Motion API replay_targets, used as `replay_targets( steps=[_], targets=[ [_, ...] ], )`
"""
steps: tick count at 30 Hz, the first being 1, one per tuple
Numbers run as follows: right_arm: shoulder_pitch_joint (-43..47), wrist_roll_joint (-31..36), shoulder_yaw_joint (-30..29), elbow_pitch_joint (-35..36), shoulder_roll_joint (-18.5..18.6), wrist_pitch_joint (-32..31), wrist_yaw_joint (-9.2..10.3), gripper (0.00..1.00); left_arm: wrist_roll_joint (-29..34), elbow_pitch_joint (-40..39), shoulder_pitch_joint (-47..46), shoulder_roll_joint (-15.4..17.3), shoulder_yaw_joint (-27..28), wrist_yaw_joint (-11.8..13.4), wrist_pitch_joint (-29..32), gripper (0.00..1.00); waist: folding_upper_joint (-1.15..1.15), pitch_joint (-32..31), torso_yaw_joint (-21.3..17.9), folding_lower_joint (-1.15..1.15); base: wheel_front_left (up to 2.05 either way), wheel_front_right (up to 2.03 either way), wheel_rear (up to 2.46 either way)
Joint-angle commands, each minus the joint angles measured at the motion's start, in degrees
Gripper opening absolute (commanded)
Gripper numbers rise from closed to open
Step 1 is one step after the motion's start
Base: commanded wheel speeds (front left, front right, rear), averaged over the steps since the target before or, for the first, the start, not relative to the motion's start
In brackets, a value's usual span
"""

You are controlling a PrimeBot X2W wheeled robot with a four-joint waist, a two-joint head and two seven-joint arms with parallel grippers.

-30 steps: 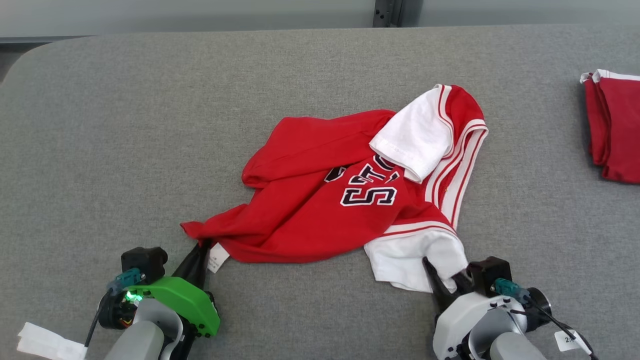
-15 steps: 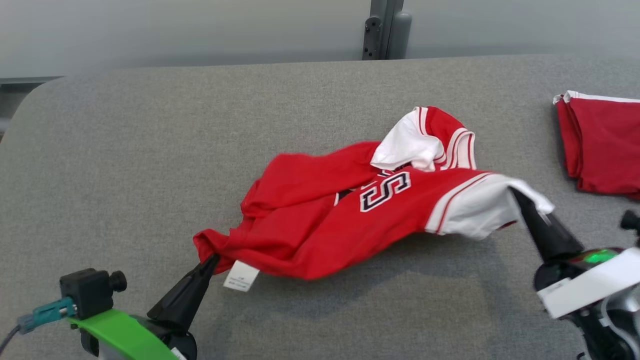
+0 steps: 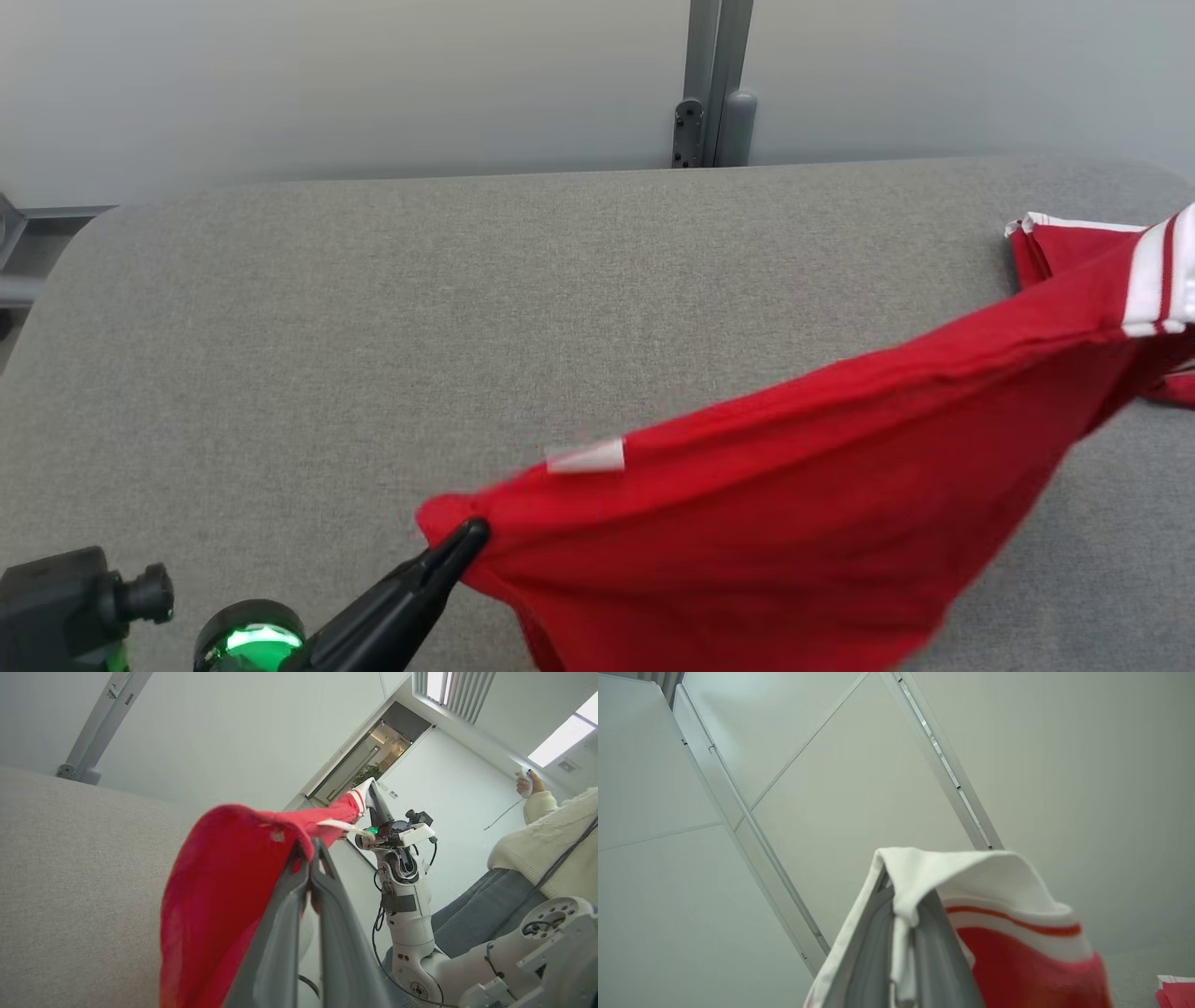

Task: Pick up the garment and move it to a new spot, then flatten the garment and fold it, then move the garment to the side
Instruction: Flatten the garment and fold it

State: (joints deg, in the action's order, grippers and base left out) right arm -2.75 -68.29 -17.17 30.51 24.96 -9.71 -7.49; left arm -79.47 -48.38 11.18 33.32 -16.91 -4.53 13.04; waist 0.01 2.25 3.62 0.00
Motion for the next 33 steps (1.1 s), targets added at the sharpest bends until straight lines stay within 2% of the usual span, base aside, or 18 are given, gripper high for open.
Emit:
replay_targets(
  steps=[1,6,11,15,18,23,27,30,33],
  targets=[
    [-1.3,-0.6,-1.5,-0.2,-0.1,-0.7,0.01,0.0,-1.5,-1.4,1.0,0.2,0.6,-0.3,-0.2,0.0,-0.01,-0.3,0.0,0.0,0.0,0.0,0.0],
    [-4.2,0.3,-4.9,-2.3,-0.8,-4.7,0.01,0.0,-4.1,-4.3,0.9,0.7,2.9,-0.2,-0.7,0.0,-0.01,0.1,0.1,0.0,0.0,0.0,0.0],
    [-6.5,1.1,-5.1,-2.2,-3.3,-8.0,0.01,0.0,-2.7,-4.5,0.1,1.4,4.9,0.3,-1.1,0.0,-0.01,2.2,0.3,0.0,0.0,0.0,0.0],
    [-9.2,3.5,-4.8,-2.7,-5.1,-10.3,0.01,0.0,-0.3,-2.4,-3.1,1.6,6.8,1.0,-1.6,0.0,-0.01,6.4,1.1,0.0,0.0,0.0,0.0],
    [-14.7,6.8,-2.8,-4.9,-6.6,-13.0,0.01,0.0,0.2,2.1,-9.7,1.7,7.7,1.0,-0.8,0.0,-0.01,11.6,2.2,0.0,0.0,0.0,0.0],
    [-33.8,18.8,0.4,-15.2,-10.1,-18.5,0.01,0.0,1.5,17.4,-31.6,0.8,7.5,2.6,2.2,0.0,-0.01,21.0,4.6,0.0,0.0,0.0,0.0],
    [-56.1,32.1,1.4,-26.4,-15.0,-19.4,0.01,0.0,6.9,34.6,-55.3,-3.3,5.9,3.6,1.2,0.0,-0.01,28.6,6.2,0.0,0.0,0.0,0.0],
    [-70.7,40.5,-0.2,-36.0,-18.9,-13.6,0.02,0.0,13.0,48.9,-71.0,-6.4,4.5,1.4,-3.1,0.0,-0.01,31.7,6.3,0.0,0.0,0.0,0.0],
    [-81.8,45.3,-2.4,-44.5,-21.0,-5.2,0.04,0.0,18.7,60.9,-83.1,-9.1,3.7,-0.4,-9.5,0.0,-0.01,33.6,5.6,0.0,0.0,0.0,0.0]
  ],
)
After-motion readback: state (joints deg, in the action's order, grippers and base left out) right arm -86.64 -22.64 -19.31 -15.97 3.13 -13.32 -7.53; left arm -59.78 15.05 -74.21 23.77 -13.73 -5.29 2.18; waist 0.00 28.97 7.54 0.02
